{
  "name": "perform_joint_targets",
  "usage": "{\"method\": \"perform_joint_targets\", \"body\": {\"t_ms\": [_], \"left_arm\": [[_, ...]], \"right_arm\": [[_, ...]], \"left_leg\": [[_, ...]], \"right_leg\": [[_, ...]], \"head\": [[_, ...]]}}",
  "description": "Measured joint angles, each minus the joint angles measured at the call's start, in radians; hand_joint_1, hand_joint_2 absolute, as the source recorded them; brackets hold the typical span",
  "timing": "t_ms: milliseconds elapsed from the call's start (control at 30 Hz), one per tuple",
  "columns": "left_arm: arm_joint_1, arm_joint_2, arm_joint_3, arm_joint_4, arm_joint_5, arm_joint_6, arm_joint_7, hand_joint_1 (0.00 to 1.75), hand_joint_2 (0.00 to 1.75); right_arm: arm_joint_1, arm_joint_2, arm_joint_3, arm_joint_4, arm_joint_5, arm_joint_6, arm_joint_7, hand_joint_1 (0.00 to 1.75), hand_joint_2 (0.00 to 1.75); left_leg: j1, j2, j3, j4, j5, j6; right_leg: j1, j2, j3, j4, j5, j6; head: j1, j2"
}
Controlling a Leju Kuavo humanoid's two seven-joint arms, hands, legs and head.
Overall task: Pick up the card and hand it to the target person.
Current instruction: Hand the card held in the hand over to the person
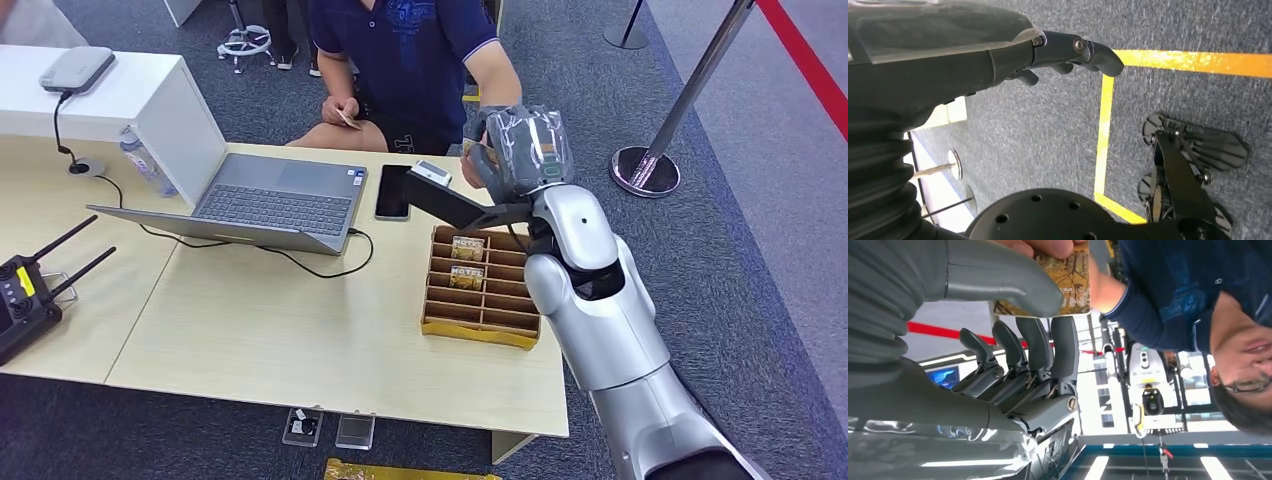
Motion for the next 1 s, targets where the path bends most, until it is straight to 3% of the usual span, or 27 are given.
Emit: {"method": "perform_joint_targets", "body": {"t_ms": [300,433,500,633,667,800,1000], "left_arm": [[-0.001,0.000,0.013,0.000,0.019,-0.019,0.008,0.00,1.75],[-0.001,0.000,0.016,0.000,0.018,-0.027,0.013,0.00,1.75],[-0.001,0.000,0.016,0.000,0.015,-0.029,0.018,0.00,1.75],[0.000,0.000,0.016,0.000,0.014,-0.031,0.024,0.00,1.75],[0.000,0.000,0.016,0.000,0.014,-0.030,0.025,0.00,1.75],[0.000,0.000,0.017,0.000,0.014,-0.026,0.029,0.00,0.00],[0.000,0.000,0.018,0.000,0.016,-0.017,0.041,0.00,0.00]], "right_arm": [[-0.026,0.035,0.001,0.088,0.002,-0.005,-0.005,1.50,1.75],[-0.029,0.039,0.002,0.103,0.003,-0.005,-0.005,0.76,1.75],[-0.029,0.040,0.003,0.108,0.005,-0.005,-0.006,0.64,1.75],[-0.031,0.042,0.006,0.117,0.008,-0.005,-0.006,0.10,1.75],[-0.031,0.043,0.007,0.118,0.008,-0.005,-0.006,0.03,1.75],[-0.032,0.043,0.010,0.124,0.010,-0.005,-0.006,0.00,1.75],[-0.032,0.042,0.010,0.125,0.010,-0.012,-0.004,0.00,1.75]], "left_leg": [[0.000,0.000,-0.001,0.000,0.000,0.000],[0.000,0.000,-0.002,0.000,0.000,0.000],[0.000,0.000,-0.002,0.000,0.000,0.000],[0.000,0.000,-0.001,0.000,0.000,0.000],[0.000,0.000,-0.001,0.000,0.000,0.000],[0.000,0.000,-0.001,0.000,0.000,0.000],[0.000,0.000,-0.001,0.000,0.000,0.000]], "right_leg": [[0.000,0.000,-0.001,0.000,0.000,0.000],[0.000,0.000,-0.002,0.000,0.000,0.000],[0.000,0.000,-0.002,0.000,0.000,0.000],[0.000,0.000,-0.001,0.000,0.000,0.000],[0.000,0.000,-0.001,0.000,0.000,0.000],[0.000,0.000,-0.001,0.000,0.000,0.000],[0.000,0.000,-0.001,0.000,0.000,0.000]], "head": [[0.001,0.000],[0.000,0.000],[0.000,0.000],[0.000,0.000],[0.000,0.000],[0.001,0.000],[0.000,0.000]]}}
